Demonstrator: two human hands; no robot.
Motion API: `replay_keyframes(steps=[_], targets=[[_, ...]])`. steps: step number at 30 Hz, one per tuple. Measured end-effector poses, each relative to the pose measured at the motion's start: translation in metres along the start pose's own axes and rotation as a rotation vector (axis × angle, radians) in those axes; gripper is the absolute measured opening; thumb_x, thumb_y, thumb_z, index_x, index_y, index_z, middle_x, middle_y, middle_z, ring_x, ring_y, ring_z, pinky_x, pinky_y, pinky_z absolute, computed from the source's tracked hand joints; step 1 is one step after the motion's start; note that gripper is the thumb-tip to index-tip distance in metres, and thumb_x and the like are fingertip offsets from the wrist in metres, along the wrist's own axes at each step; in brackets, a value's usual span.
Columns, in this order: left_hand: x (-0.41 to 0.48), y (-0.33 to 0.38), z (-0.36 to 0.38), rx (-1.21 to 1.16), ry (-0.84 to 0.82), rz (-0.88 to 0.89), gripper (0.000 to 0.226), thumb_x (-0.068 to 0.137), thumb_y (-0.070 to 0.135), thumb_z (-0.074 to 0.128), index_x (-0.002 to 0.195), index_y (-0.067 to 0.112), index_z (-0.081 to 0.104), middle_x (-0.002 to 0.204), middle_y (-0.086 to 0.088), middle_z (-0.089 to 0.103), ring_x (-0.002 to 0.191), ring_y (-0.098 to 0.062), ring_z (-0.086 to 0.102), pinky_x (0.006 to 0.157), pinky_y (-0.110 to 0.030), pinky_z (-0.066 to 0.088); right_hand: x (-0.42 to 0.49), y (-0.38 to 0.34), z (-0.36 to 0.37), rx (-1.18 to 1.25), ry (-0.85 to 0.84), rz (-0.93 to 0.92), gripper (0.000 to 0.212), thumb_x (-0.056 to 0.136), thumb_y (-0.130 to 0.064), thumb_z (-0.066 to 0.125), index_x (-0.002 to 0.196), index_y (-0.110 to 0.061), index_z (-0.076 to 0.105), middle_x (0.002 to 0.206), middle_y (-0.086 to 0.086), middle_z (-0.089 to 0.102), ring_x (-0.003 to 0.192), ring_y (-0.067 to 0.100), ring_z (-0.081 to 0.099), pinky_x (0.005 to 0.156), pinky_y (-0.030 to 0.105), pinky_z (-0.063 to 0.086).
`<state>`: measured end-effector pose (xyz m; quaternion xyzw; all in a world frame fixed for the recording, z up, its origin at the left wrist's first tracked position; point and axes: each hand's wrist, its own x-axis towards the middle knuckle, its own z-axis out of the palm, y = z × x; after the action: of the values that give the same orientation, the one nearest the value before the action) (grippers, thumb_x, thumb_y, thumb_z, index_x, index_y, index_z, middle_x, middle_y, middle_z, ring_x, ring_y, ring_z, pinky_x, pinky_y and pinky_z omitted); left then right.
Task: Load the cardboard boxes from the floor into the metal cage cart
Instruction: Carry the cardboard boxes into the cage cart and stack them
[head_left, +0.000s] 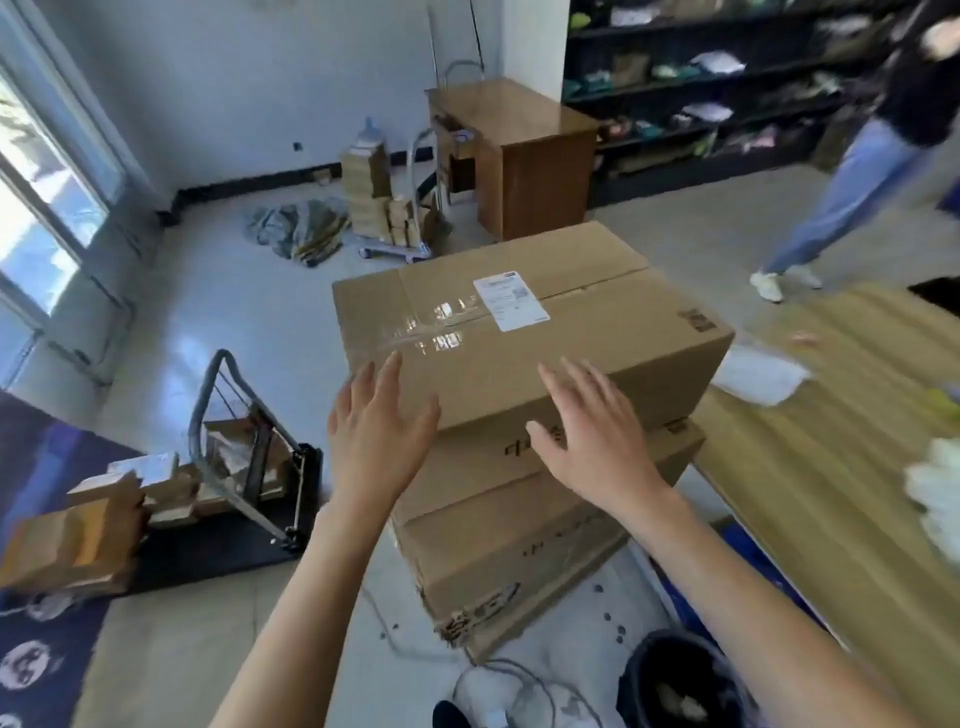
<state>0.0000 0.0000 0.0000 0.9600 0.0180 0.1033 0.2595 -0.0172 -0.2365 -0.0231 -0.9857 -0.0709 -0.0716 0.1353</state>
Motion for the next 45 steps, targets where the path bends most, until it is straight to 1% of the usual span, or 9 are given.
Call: replay_keyframes(steps=[6,10,16,20,22,26,30,37,45], targets=[[0.052,-0.016,0.026,0.128,-0.168,-0.027,0.074,0.097,0.06,0.036,0.158,0.021,0.019,0.165,-0.007,0.018,0.153,-0.026,0.007,0.12,-0.049,0.017,0.064,0.037,-0.009,0.005,0.044,0.172,0.065,0.101,-0.054,0.031,0.159,-0.028,0.015,0.167,0.001,0.015,0.153,0.024,0.01,0.123,0.046,0.013],[0.058,-0.027,0.031,0.171,-0.068,-0.007,0.068,0.097,0.051,0.041,0.156,0.019,0.026,0.163,-0.013,0.022,0.152,-0.028,0.01,0.12,-0.047,0.015,0.099,0.085,-0.02,-0.034,0.084,0.288,0.061,0.104,-0.049,0.023,0.159,-0.024,0.017,0.166,0.005,0.019,0.153,0.028,0.013,0.122,0.051,0.016],[0.067,-0.033,0.03,0.136,-0.024,-0.236,0.084,0.089,0.064,0.046,0.156,0.021,0.02,0.164,-0.015,0.017,0.151,-0.032,0.011,0.115,-0.054,0.024,0.145,0.156,-0.028,-0.094,-0.048,0.415,0.077,0.097,-0.066,0.024,0.159,-0.024,0.009,0.166,0.011,0.015,0.151,0.036,0.014,0.119,0.056,0.021],[0.079,-0.04,0.03,-0.095,-0.119,-0.498,0.111,0.074,0.08,0.055,0.158,0.024,0.008,0.158,-0.013,0.031,0.139,-0.037,0.038,0.103,-0.053,0.04,0.165,0.185,-0.034,-0.063,-0.251,0.421,0.099,0.077,-0.091,0.014,0.157,-0.037,-0.003,0.158,0.008,0.032,0.133,0.037,0.045,0.094,0.047,0.045],[0.08,-0.041,0.03,-0.128,-0.135,-0.511,0.116,0.069,0.084,0.056,0.157,0.025,0.008,0.148,-0.01,0.048,0.126,-0.037,0.054,0.097,-0.048,0.047,0.169,0.197,-0.041,-0.059,-0.31,0.394,0.112,0.064,-0.102,0.009,0.157,-0.041,-0.004,0.149,0.004,0.044,0.122,0.031,0.055,0.078,0.04,0.046],[0.077,-0.038,0.034,-0.145,-0.107,-0.53,0.121,0.058,0.089,0.054,0.155,0.031,0.012,0.137,-0.001,0.059,0.116,-0.032,0.062,0.087,-0.041,0.049,0.167,0.211,-0.041,0.058,-0.328,0.381,0.119,0.057,-0.107,0.017,0.157,-0.045,-0.001,0.154,0.0,0.042,0.127,0.029,0.053,0.086,0.041,0.049],[0.078,-0.04,0.031,-0.165,-0.085,-0.56,0.116,0.063,0.081,0.066,0.155,0.029,0.018,0.138,-0.001,0.059,0.118,-0.031,0.061,0.082,-0.038,0.044,0.165,0.206,-0.041,0.11,-0.266,0.376,0.114,0.062,-0.103,0.024,0.157,-0.044,0.005,0.154,-0.002,0.042,0.128,0.03,0.053,0.091,0.044,0.051],[0.068,-0.057,-0.051,-0.099,-0.026,-0.605,0.134,0.043,0.089,0.065,0.156,0.03,0.023,0.149,-0.003,0.049,0.128,-0.03,0.053,0.098,-0.041,0.043,0.164,0.152,-0.057,0.132,-0.208,0.292,0.105,0.069,-0.095,0.03,0.157,-0.039,0.018,0.157,-0.003,0.039,0.136,0.032,0.045,0.102,0.049,0.046],[-0.055,-0.085,-0.165,-0.166,0.323,-0.797,0.14,0.036,0.089,0.069,0.155,0.039,0.013,0.148,0.002,0.049,0.129,-0.03,0.051,0.105,-0.05,0.043,0.163,0.016,-0.074,0.308,-0.081,0.14,0.105,0.056,-0.097,0.041,0.143,-0.037,0.033,0.129,-0.002,0.062,0.114,0.038,0.058,0.08,0.045,0.046]])
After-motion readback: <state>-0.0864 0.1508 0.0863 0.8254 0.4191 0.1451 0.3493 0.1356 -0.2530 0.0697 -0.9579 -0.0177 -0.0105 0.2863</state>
